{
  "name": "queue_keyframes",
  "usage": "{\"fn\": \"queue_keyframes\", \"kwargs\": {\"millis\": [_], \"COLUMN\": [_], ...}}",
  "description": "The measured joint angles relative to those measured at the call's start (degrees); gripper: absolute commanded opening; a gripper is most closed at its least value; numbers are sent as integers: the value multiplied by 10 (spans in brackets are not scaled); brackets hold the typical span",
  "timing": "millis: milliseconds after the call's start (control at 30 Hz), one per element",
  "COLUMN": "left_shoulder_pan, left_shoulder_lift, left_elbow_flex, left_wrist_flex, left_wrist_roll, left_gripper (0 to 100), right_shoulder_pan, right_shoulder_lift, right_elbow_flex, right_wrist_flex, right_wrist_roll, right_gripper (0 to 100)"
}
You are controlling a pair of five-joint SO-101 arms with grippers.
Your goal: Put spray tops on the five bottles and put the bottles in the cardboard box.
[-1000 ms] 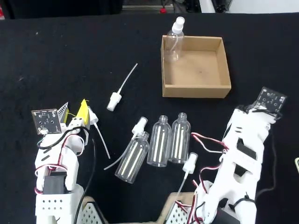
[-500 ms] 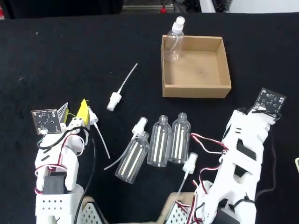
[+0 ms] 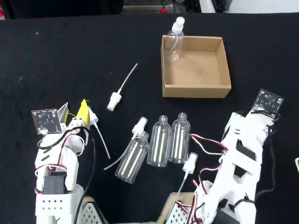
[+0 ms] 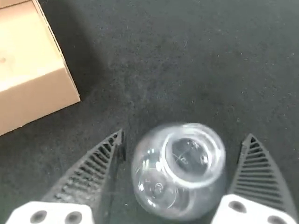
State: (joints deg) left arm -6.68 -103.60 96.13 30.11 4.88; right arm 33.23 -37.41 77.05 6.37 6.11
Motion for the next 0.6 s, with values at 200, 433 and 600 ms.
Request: {"fn": "queue_keyframes", "kwargs": {"millis": [200,433,600], "left_shoulder_pan": [0,0,0], "left_shoulder_lift": [0,0,0], "left_elbow_flex": [0,0,0], "left_wrist_flex": [0,0,0], "left_wrist_roll": [0,0,0], "left_gripper": [173,173,173], "right_shoulder_pan": [1,1,1], "right_shoulder_lift": [-40,-195,-339], "right_elbow_flex": [7,57,135], "right_wrist_flex": [13,111,132], "right_wrist_roll": [0,-4,-4], "right_gripper": [350,350,350]}}
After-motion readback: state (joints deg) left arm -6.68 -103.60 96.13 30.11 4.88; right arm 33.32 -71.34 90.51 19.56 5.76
